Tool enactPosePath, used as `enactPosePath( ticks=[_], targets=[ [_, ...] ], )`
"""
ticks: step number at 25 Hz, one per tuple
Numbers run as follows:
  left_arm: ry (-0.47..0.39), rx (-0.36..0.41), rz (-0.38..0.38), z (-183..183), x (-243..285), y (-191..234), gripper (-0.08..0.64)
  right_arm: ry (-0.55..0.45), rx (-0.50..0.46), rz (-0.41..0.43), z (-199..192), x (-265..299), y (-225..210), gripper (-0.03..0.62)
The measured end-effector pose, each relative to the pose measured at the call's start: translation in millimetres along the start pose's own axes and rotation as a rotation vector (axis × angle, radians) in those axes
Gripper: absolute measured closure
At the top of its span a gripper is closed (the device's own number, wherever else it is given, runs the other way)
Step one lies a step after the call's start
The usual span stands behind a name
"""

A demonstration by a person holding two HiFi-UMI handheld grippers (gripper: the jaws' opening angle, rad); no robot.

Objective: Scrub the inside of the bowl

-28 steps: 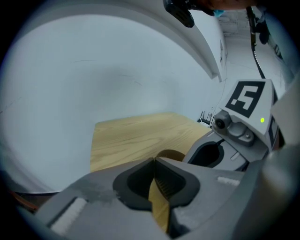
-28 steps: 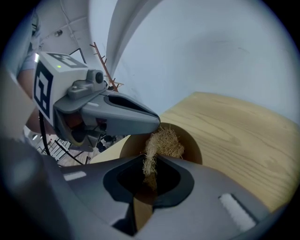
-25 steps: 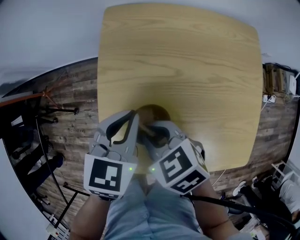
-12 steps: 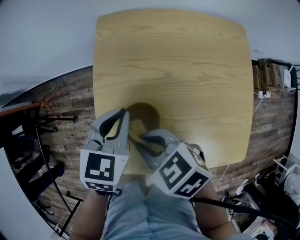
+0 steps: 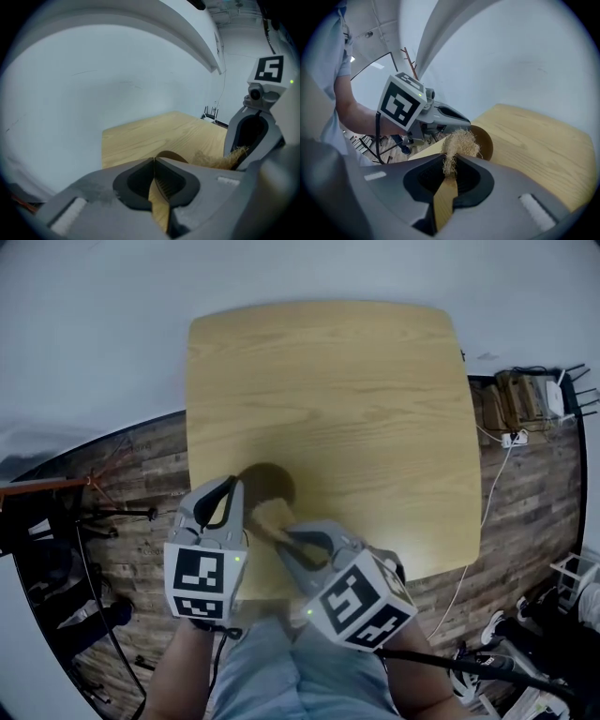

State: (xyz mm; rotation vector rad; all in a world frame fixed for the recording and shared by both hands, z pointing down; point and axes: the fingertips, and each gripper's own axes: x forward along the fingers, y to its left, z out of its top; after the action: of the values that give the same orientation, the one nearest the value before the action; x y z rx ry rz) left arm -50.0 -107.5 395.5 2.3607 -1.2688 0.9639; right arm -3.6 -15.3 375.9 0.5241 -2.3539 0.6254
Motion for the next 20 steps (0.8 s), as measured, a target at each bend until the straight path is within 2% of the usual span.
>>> enactPosePath(
  ticks=[6, 16, 20],
  targets=[
    [0.006, -0.006, 0.006, -0.2, 0.4, 0.3, 0.532, 0.035, -0.030, -0.094, -9.0, 2.1, -18.3, 0.549],
    [0.019, -0.019, -0.040, 4.7, 13.0, -13.0, 0.532, 0.069, -0.096, -0.142, -2.4, 25.9, -58.2, 0.548],
    [0.017, -0.042, -0.059, 5.4, 13.5, -13.2, 0.532, 0.122, -0.114, -0.169, -9.0, 37.3, -69.0, 0.549]
  ],
)
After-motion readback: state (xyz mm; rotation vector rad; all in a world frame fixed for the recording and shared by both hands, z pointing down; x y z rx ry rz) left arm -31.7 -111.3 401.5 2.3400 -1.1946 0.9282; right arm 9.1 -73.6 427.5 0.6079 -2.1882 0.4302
